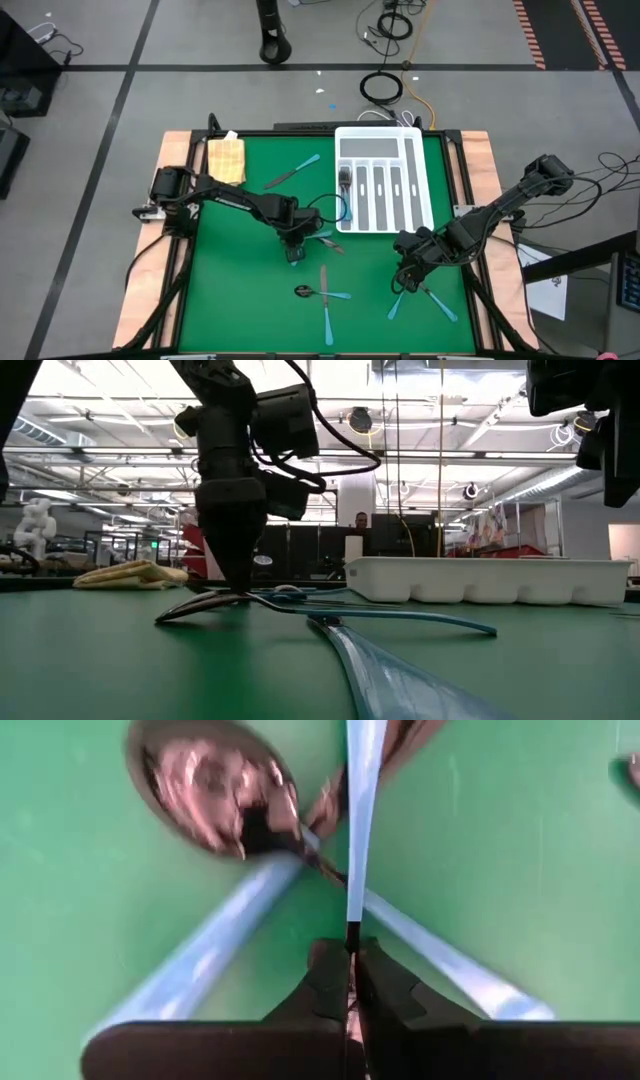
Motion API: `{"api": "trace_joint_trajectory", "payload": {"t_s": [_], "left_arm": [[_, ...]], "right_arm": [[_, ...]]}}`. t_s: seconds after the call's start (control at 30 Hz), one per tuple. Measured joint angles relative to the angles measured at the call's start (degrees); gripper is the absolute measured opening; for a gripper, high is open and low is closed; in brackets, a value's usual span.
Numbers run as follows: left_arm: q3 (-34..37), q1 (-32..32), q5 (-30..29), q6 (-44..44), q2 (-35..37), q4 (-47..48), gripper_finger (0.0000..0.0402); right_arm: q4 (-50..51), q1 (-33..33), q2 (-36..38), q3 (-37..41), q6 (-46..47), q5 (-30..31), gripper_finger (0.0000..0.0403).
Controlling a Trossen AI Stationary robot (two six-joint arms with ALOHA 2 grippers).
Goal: Sort silverware
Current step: Put the blue spoon into the silverware organizer
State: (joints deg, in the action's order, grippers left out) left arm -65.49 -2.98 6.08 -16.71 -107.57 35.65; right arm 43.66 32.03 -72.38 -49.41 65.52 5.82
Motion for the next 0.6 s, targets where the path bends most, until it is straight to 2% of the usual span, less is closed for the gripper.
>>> {"api": "trace_joint_trajectory", "payload": {"t_s": [0.2, 0.33, 0.43, 0.6], "left_arm": [[-5.3, -0.1, 1.7, -0.9, 1.7, 7.8, 0.0005], [-10.7, 0.0, 0.1, 2.8, 2.4, 13.9, 0.0004], [-16.0, 0.2, -5.3, 12.0, 2.4, 17.9, 0.0004], [-21.4, 3.9, -12.8, 36.4, 2.4, 16.5, 0.0004]], "right_arm": [[-0.2, 0.0, 0.0, 0.0, 0.8, -1.4, 0.0167], [-0.1, 0.0, 0.1, 0.0, 0.9, -1.4, 0.0167], [0.1, 0.0, 1.4, 0.0, 2.3, 0.1, 0.0162], [2.6, 2.5, 6.8, -1.3, 2.5, 3.7, 0.0138]]}}
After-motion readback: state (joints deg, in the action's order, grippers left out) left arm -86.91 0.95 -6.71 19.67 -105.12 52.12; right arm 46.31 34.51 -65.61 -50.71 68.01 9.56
